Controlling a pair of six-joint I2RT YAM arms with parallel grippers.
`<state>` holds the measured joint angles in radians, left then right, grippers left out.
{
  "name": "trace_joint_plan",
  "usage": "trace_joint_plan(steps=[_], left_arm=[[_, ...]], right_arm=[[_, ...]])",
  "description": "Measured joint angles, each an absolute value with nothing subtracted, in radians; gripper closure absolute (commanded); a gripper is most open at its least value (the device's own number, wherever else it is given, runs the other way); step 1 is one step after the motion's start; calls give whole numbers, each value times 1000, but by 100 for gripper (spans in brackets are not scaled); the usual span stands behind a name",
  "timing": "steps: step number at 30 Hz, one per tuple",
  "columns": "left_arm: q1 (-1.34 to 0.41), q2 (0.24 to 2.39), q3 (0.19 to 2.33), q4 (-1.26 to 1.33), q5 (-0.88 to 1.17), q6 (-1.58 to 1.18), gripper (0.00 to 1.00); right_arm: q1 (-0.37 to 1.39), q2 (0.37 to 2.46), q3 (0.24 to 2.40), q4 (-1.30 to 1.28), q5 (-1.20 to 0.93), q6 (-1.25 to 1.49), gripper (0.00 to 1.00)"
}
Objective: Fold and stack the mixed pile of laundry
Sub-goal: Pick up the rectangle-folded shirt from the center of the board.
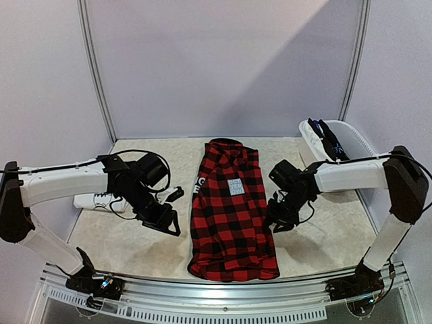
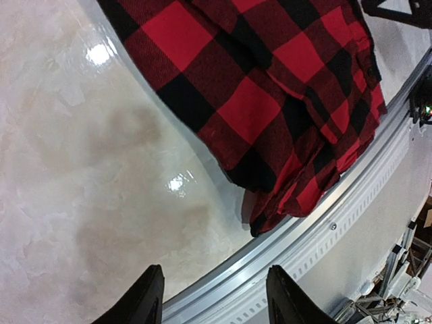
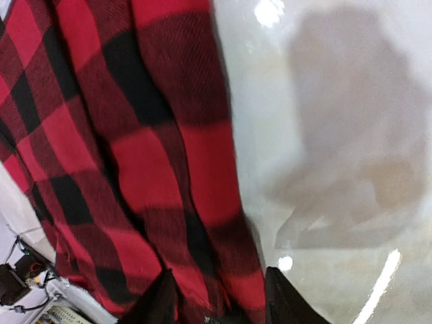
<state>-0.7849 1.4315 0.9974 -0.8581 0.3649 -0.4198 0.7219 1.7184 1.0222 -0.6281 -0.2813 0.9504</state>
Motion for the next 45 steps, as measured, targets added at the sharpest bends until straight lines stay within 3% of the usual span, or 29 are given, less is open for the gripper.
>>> trace_joint_plan(steps=[14, 26, 32, 38, 41, 45], left_arm=[[-913, 1434, 929, -760, 389, -653, 49], [-1020, 1445, 847, -623, 350, -893, 50], [-1063, 1479, 847, -569, 318, -954, 50], [-1109, 1529, 848, -537, 297, -991, 50], [-1131, 1567, 848, -535, 288, -1000, 50], [-1141, 1602, 848, -530, 276, -1005, 50]], right_arm=[[851, 1390, 670, -511, -405, 1069, 51], [918, 1289, 498, -378, -432, 1161, 58], [930, 1317, 483, -302, -459, 1153, 72], [935, 1355, 464, -235, -488, 1135, 93], [935, 1363, 451, -208, -496, 1124, 99], [935, 1367, 444, -190, -502, 1116, 100]])
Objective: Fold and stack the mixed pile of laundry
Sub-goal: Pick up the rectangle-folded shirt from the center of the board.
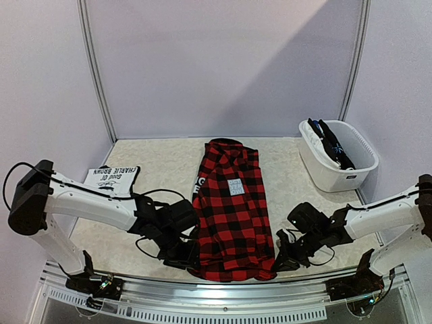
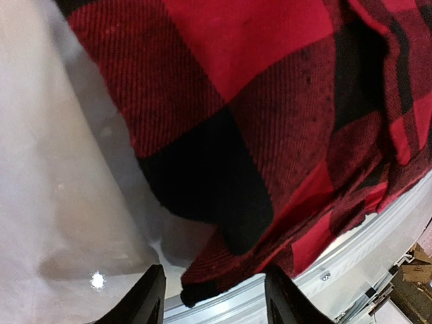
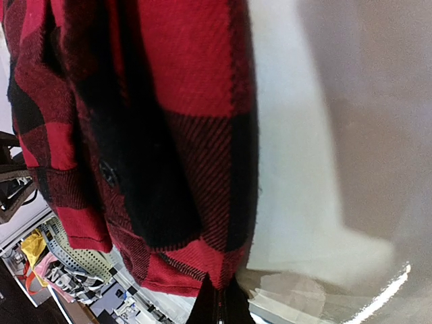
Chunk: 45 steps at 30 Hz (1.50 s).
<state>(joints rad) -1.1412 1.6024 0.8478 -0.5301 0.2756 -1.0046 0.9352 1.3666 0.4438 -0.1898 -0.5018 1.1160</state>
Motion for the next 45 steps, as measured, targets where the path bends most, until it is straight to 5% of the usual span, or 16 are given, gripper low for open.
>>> trace_joint_plan(steps=[6, 14, 45], left_arm=[[-1148, 1622, 848, -478, 276, -1016, 57], [-1167, 1648, 831, -404, 278, -1021, 100], [-1229, 1510, 900, -511, 192, -1070, 100]], right_arm=[[935, 1378, 444, -170, -508, 1113, 100], [935, 1391, 446, -150, -516, 1113, 100], [938, 1173, 667, -636, -324, 1097, 100]])
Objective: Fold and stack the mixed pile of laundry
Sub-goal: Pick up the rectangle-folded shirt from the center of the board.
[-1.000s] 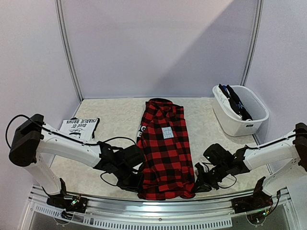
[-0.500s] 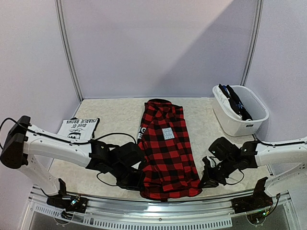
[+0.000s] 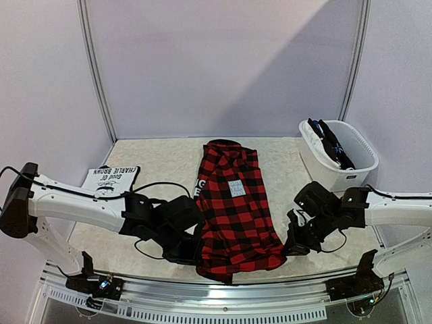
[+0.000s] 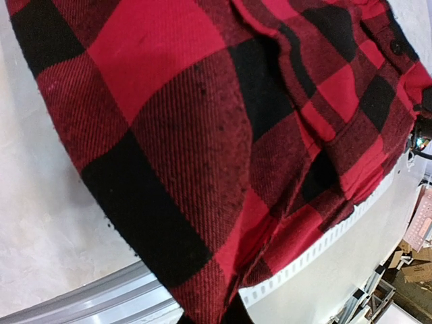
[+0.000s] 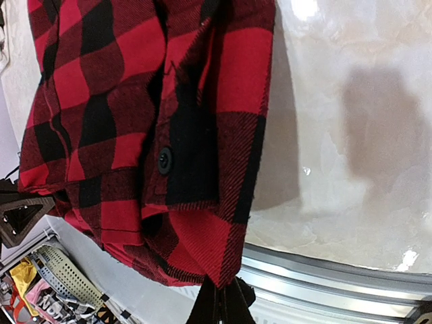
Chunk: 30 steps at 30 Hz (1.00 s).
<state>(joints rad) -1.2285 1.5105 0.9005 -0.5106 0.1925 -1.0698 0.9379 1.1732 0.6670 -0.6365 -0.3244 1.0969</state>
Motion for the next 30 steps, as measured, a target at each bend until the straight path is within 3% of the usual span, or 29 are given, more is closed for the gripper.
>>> trace_joint_plan(steps=[16, 24, 30], left_arm=[[-1176, 1510, 1102, -680, 152, -986, 100], [-1008, 1527, 1255, -759, 157, -927, 100], [-855, 1654, 1426, -795, 204, -880, 100]], right_arm=[[931, 1249, 929, -809, -167, 1037, 100], [807, 1388, 1166, -871, -109, 938, 100], [701, 1581, 1378, -891, -111, 841, 100]])
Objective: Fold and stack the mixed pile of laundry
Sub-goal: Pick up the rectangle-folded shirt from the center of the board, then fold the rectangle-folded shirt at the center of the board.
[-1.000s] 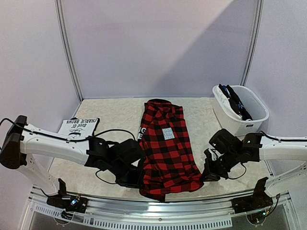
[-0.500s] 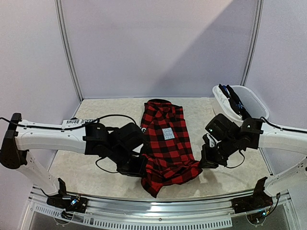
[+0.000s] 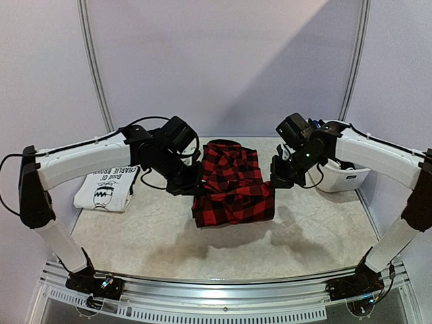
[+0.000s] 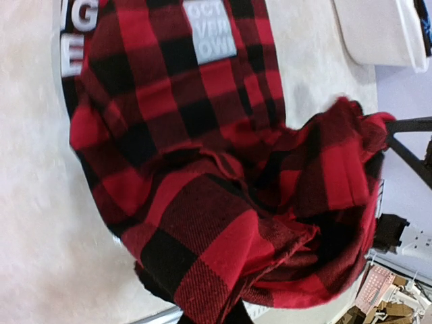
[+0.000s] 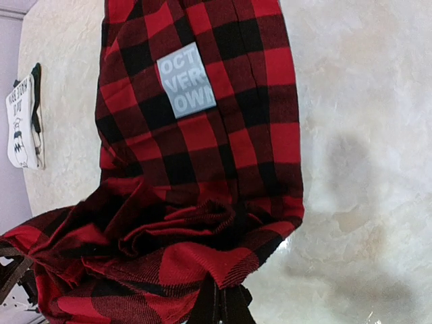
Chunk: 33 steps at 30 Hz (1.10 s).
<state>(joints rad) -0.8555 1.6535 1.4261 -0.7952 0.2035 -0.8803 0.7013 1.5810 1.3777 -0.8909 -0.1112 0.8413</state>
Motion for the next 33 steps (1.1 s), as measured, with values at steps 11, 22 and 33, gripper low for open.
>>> trace_joint_plan(steps=[11, 22, 33], left_arm=[[-696, 1909, 1703, -881, 227, -785, 100], [-597, 2134, 1897, -941, 231, -725, 100], [-539, 2338, 2084, -978, 257, -662, 100]], right_arm=[[566, 1876, 1672, -912, -154, 714, 100], [510, 2151, 1913, -919, -187, 663, 100], [459, 2318, 2056, -914, -194, 667, 100]])
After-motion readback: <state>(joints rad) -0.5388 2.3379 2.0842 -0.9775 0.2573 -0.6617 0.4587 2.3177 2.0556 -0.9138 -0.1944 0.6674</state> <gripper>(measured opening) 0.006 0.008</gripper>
